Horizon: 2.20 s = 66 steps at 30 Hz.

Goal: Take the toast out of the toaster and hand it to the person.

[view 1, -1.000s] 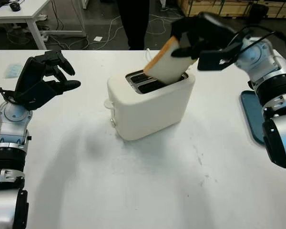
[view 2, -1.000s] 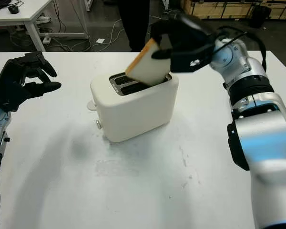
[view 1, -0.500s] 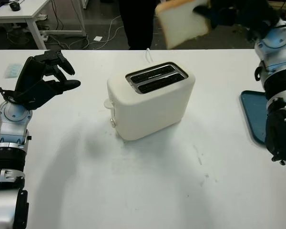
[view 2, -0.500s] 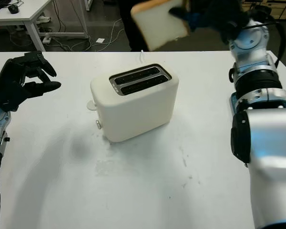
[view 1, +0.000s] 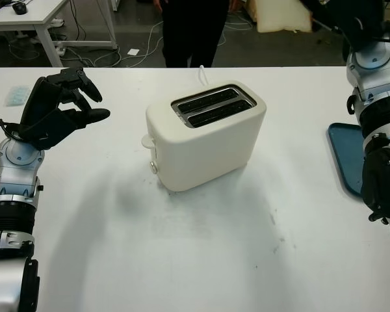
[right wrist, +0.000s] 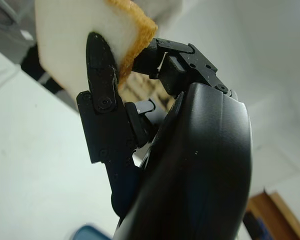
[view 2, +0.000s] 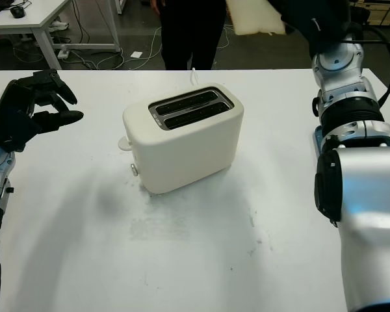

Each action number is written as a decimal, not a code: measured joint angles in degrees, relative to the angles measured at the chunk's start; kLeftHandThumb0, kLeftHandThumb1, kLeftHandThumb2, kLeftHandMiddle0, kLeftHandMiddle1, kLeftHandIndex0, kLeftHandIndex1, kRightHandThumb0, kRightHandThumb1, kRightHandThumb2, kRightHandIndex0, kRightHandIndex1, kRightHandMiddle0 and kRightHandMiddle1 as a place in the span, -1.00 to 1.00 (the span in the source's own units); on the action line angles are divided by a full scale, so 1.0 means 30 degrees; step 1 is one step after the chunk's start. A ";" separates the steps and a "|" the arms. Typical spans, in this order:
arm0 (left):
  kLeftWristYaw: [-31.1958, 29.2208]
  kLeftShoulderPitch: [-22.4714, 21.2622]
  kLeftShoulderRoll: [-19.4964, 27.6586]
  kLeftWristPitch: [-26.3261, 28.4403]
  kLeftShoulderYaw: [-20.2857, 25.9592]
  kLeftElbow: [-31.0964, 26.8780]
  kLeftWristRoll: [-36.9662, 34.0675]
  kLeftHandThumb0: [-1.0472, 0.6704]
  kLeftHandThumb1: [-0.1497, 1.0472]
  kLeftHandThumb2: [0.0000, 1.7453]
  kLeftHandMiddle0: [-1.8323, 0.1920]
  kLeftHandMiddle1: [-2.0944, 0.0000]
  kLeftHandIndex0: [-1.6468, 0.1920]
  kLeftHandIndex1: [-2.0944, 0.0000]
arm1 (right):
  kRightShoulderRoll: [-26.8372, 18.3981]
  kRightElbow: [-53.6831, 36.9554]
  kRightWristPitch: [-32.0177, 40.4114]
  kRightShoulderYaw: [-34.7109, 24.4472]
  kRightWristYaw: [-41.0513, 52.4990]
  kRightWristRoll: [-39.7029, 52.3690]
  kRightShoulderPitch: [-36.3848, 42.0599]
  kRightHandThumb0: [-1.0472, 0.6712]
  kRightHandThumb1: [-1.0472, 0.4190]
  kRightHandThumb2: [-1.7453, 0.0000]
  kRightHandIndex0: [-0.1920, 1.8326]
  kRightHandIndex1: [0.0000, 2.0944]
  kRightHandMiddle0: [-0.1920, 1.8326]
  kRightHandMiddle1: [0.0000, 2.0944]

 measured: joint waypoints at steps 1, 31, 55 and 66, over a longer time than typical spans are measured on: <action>0.0000 0.0001 0.0000 0.0000 0.0000 0.0000 0.0000 -1.00 0.61 -0.99 0.11 -0.46 0.09 -0.45 | 0.0150 0.0080 0.0192 0.0008 -0.0393 -0.0036 0.0103 0.02 -0.83 0.77 -0.04 0.67 -0.27 0.67; -0.0006 0.0069 -0.0008 -0.0053 0.0010 0.0152 -0.0017 -1.00 0.64 -0.99 0.11 -0.44 0.09 -0.44 | 0.2758 0.0599 0.3219 -0.0162 -0.2700 -0.0967 0.2536 -0.08 -0.83 0.85 -0.05 0.67 -0.08 0.42; -0.0004 0.0068 -0.0024 -0.0084 0.0005 0.0305 -0.0017 -1.00 0.62 -1.00 0.10 -0.45 0.09 -0.46 | 0.2951 0.0594 0.3633 -0.1815 -0.3475 0.0139 0.2519 0.05 -0.83 0.84 -0.20 0.62 0.05 -0.02; -0.0003 0.0069 -0.0026 -0.0084 0.0007 0.0281 -0.0018 -1.00 0.63 -1.00 0.11 -0.46 0.10 -0.46 | 0.2875 0.0593 0.3668 -0.1384 -0.0005 0.0147 0.2514 -0.62 -0.83 0.90 -0.49 -0.77 -0.46 -0.86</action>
